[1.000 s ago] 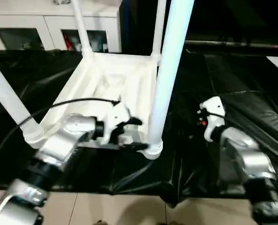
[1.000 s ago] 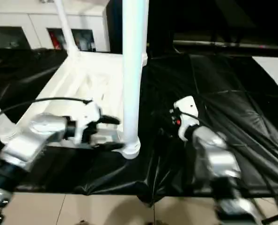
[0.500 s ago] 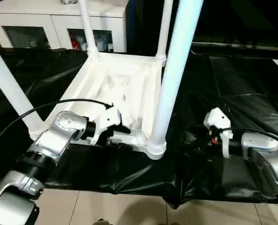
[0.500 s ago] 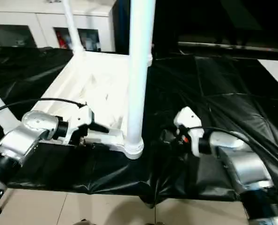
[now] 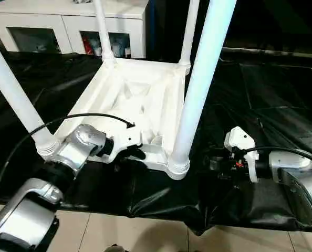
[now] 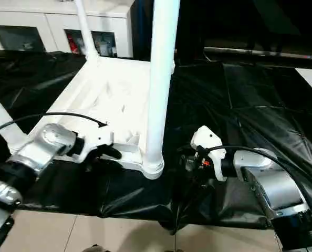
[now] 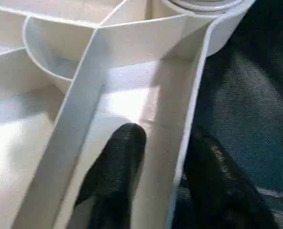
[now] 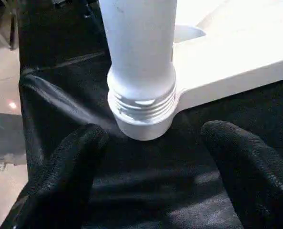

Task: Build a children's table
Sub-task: Rotate table base

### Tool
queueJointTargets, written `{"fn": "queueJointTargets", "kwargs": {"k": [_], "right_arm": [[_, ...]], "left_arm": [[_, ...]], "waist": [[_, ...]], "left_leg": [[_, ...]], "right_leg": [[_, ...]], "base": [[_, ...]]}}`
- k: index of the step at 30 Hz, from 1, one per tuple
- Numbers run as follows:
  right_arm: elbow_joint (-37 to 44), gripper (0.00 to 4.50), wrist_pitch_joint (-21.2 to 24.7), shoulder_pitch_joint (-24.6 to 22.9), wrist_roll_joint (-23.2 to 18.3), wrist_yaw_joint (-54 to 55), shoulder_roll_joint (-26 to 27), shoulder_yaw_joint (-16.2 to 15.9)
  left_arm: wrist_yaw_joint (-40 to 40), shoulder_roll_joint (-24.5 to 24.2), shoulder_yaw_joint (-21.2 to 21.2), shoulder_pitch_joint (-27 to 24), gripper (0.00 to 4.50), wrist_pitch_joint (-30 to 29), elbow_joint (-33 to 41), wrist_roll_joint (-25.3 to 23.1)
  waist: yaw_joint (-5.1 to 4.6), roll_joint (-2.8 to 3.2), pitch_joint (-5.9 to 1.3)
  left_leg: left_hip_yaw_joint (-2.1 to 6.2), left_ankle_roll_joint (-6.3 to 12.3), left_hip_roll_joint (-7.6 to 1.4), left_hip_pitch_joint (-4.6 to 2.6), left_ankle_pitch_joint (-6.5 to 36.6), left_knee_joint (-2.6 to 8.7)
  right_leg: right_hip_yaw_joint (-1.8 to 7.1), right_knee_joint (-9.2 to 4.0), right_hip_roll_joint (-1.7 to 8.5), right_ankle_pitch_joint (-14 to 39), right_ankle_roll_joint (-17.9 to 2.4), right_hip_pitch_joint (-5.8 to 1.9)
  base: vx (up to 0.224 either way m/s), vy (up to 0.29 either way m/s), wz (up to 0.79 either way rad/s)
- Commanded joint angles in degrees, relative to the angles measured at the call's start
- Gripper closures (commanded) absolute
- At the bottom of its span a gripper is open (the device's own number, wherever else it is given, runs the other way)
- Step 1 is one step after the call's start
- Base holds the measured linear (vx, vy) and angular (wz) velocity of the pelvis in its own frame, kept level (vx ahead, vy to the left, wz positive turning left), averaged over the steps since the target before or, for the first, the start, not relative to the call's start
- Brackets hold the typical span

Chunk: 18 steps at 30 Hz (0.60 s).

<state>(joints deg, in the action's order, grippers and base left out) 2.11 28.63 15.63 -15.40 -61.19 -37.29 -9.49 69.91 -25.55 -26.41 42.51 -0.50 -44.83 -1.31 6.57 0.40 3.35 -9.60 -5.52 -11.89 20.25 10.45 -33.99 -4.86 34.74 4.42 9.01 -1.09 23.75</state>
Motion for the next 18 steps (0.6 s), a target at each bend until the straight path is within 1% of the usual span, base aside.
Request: {"fn": "queueJointTargets", "kwargs": {"k": [1,2,3,4,6,7,9,12,13,14,16,17,18], "right_arm": [[1.34,0.68,0.42,-0.1,-0.06,-0.18,-1.04,-0.37],[1.26,0.68,0.43,-0.05,-0.03,-0.18,-1.05,-0.39],[1.23,0.68,0.38,-0.09,0.08,-0.22,-1.11,-0.47],[1.23,0.68,0.36,-0.13,0.24,-0.27,-1.11,-0.53],[1.22,0.68,0.3,-0.06,0.47,-0.15,-0.94,-0.64],[1.23,0.68,0.31,-0.04,0.49,-0.12,-0.91,-0.67],[1.11,0.68,0.25,0.16,0.58,0.04,-0.71,-0.8],[0.67,0.68,-0.29,0.29,0.94,0.37,-0.35,-1.02],[0.34,0.68,-0.58,0.36,1.16,0.91,0.07,-1.01],[-0.44,0.68,-1.37,0.5,1.77,2.29,0.95,-0.85],[-1.08,0.68,-1.98,0.61,2.25,3.57,1.73,-0.6],[-1.59,0.68,-2.49,0.69,2.49,4.61,2.39,-0.28],[-3.44,0.68,-3.38,1.23,3.31,8.51,4.61,0.82]], "left_arm": [[-0.14,0.26,0.46,1.09,2.99,0.74,-1.28,-0.87],[-0.08,0.48,0.63,1.33,3.07,1.05,-1.91,-1.01],[0.07,0.53,0.65,1.48,3.28,1.14,-2.32,-1.17],[0.37,0.43,0.53,1.54,3.33,1.25,-2.58,-1.43],[0.48,0.28,0.5,1.45,3.4,1.66,-2.81,-1.72],[0.48,0.31,0.57,1.46,3.65,1.76,-2.92,-1.71],[0.69,0.7,1.68,1.44,3.73,2.09,-3.12,-0.81],[0.37,0.83,2.46,1.34,4.02,1.61,-3.0,-0.33],[0.2,0.72,2.98,1.04,4.08,0.25,-2.29,-0.02],[-0.23,0.37,3.86,0.1,4.08,-2.29,-0.35,0.62],[-0.58,0.03,4.53,-0.87,4.15,-3.7,1.25,1.12],[-0.88,-0.22,5.02,-1.71,4.22,-3.98,2.33,1.52],[-2.76,-0.87,6.35,-4.37,4.27,-4.46,5.43,2.27]], "waist": [[0.26,-0.32,-4.02],[0.28,-0.43,-3.85],[0.29,-0.45,-3.8],[0.33,-0.38,-3.81],[0.28,-0.51,-3.77],[0.28,-0.44,-3.72],[0.3,-0.6,-3.73],[0.34,-0.51,-3.74],[0.29,-0.27,-3.76],[0.19,-0.39,-3.8],[-0.12,-0.45,-3.85],[-0.22,-0.46,-3.97],[-0.62,-0.47,-4.0]], "left_leg": [[0.0,2.08,-0.57,0.01,12.96,3.74],[-0.01,2.11,-0.5,-0.05,13.64,3.77],[0.01,2.03,-0.46,-0.16,14.1,3.73],[0.07,1.96,-0.46,-0.13,14.12,3.75],[0.11,1.95,-0.43,-0.11,14.22,3.78],[0.12,1.97,-0.43,-0.17,14.39,3.78],[0.12,2.04,-0.37,-0.13,14.34,3.75],[0.12,2.09,-0.42,-0.22,14.37,3.75],[0.21,1.94,-0.5,-0.18,14.55,3.84],[0.26,1.71,-0.58,-0.05,14.52,3.9],[0.38,1.51,-0.53,0.35,13.98,3.98],[0.41,1.43,-0.61,0.34,13.52,3.94],[0.48,1.28,-0.69,0.54,12.83,4.0]], "right_leg": [[2.38,-5.43,3.38,23.4,-6.17,-3.48],[2.27,-5.71,3.39,25.3,-5.65,-3.4],[2.21,-5.94,3.47,26.93,-5.13,-3.37],[2.2,-5.92,3.52,27.38,-4.92,-3.41],[2.09,-6.16,3.49,28.91,-4.1,-3.33],[2.05,-6.23,3.51,29.45,-3.9,-3.26],[1.98,-6.37,3.51,30.11,-3.54,-3.27],[1.94,-6.38,3.53,30.22,-3.57,-3.17],[1.88,-6.29,3.54,29.88,-3.78,-3.23],[1.91,-6.14,3.63,29.29,-3.98,-3.33],[1.83,-5.91,3.64,28.48,-4.19,-3.63],[1.91,-5.75,3.82,27.72,-4.47,-3.63],[1.93,-5.44,3.86,26.35,-5.12,-3.73]], "base": [[0.0,0.0,0.0],[0.0,0.0,0.0],[0.0,0.0,0.0],[0.0,0.0,0.0],[0.0,0.0,0.0],[0.0,0.0,0.0],[0.0,0.0,0.0],[0.0,0.0,0.0],[0.0,0.0,0.0],[0.0,0.0,0.0],[0.0,0.0,0.0],[0.0,0.0,0.0],[0.0,0.0,0.0]]}}
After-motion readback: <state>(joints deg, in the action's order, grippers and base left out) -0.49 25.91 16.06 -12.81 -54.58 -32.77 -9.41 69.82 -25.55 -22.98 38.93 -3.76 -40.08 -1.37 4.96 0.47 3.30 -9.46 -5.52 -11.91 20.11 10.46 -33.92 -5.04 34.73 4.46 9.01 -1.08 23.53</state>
